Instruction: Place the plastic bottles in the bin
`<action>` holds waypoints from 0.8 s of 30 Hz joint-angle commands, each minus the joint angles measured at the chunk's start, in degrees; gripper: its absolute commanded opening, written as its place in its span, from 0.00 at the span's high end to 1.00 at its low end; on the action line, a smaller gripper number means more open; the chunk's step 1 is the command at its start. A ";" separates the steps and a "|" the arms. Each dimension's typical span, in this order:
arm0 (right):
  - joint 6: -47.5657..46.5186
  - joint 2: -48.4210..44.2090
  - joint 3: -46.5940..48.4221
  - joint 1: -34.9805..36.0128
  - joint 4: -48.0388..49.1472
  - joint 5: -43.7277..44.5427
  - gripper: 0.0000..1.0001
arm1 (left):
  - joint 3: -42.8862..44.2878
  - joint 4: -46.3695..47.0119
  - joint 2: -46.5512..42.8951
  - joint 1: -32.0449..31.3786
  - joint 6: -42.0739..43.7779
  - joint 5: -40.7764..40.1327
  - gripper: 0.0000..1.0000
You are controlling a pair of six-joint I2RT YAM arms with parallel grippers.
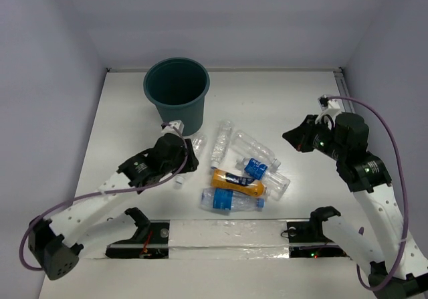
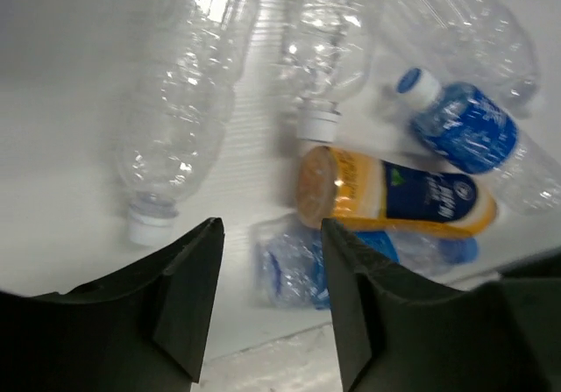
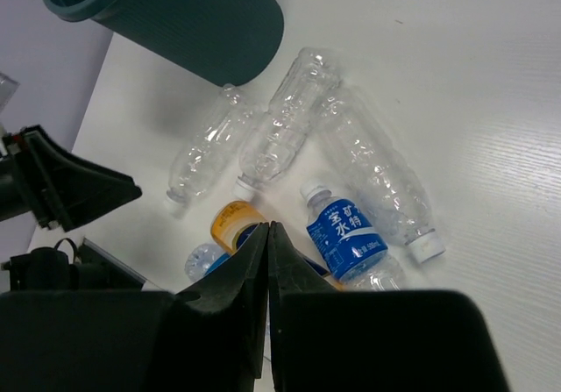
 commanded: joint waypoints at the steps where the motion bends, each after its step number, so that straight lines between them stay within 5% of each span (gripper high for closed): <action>1: -0.17 -1.21 -0.60 0.32 3.34 -1.67 0.92 | 1.91 5.15 4.62 -0.92 -2.21 -12.65 0.52; 4: -0.17 -2.52 -2.01 0.32 3.16 -1.67 0.85 | 2.70 8.33 9.54 -0.92 -0.81 -16.51 0.32; 7: -0.17 -3.05 -3.33 0.32 2.99 -2.28 0.73 | 4.81 11.05 15.25 -0.92 1.99 -19.24 0.26; 12: -0.44 -3.67 -4.56 0.32 3.16 -2.54 0.58 | 6.13 15.89 22.13 -0.92 5.96 -21.43 0.25; 24: -1.93 -2.36 -5.53 0.32 3.43 -7.99 0.48 | 6.13 26.08 33.11 0.22 11.50 -22.50 0.25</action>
